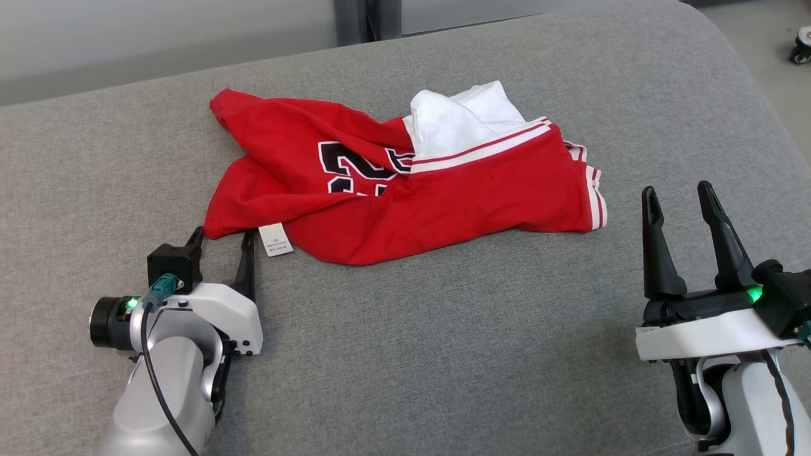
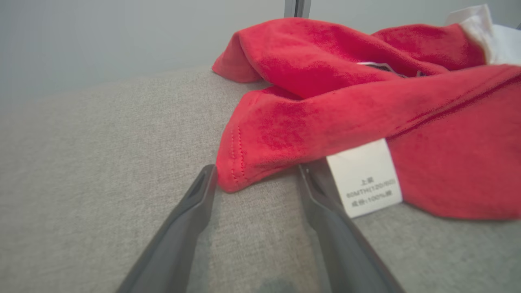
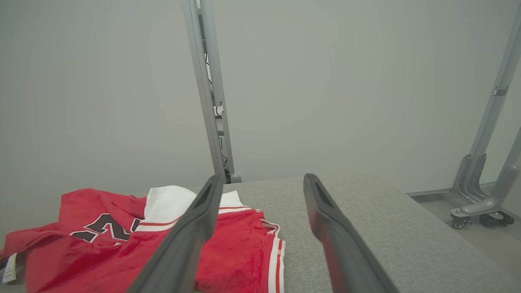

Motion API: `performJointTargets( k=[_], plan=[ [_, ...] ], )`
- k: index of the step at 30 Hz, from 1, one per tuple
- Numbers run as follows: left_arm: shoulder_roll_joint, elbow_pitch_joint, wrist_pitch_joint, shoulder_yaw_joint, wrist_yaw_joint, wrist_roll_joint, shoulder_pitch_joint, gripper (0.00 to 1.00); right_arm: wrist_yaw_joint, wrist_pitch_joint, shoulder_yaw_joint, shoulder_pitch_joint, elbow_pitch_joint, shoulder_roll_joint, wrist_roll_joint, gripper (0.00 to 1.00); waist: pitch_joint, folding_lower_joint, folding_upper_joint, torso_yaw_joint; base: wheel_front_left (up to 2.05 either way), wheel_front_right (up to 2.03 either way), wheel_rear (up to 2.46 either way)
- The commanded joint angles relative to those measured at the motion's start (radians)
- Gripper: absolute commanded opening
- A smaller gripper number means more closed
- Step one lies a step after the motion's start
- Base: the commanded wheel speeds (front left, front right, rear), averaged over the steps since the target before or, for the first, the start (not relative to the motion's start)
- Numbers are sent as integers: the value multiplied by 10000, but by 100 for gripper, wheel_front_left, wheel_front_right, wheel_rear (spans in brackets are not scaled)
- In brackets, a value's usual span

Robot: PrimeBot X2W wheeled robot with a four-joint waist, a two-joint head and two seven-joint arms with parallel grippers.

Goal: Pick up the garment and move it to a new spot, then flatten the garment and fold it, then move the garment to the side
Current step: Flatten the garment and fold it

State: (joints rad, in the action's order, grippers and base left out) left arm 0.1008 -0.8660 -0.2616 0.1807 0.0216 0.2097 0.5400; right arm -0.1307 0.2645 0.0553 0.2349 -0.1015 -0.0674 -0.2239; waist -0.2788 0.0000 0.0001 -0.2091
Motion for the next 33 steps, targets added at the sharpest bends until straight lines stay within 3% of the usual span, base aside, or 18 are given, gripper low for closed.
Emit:
performJointTargets(
  k=[1,9,10,11,21,33],
  plan=[
    [108,-115,-33,72,-23,-160,185,100,-1,16,-5,62,53,-3,-20,100,-37,0,-1,-27,0,0,0],
    [252,-285,-33,259,26,-493,496,100,-1,16,19,118,-14,57,25,100,-112,0,-1,-80,0,0,0],
    [238,-329,-33,267,-1,-492,501,34,-1,16,20,113,-27,62,33,100,-104,0,-1,-72,0,0,0],
    [216,-354,-33,270,-36,-475,508,0,-1,16,18,110,-41,70,38,100,-94,0,-1,-59,0,0,0],
    [89,827,-33,225,127,-640,-282,0,-1,16,7,-89,-268,72,148,100,519,0,-1,499,0,0,0],
    [500,2350,-33,743,-408,-1095,-1993,0,-1,16,63,-406,-650,110,7,100,1531,0,-1,1507,0,0,0]
  ],
)
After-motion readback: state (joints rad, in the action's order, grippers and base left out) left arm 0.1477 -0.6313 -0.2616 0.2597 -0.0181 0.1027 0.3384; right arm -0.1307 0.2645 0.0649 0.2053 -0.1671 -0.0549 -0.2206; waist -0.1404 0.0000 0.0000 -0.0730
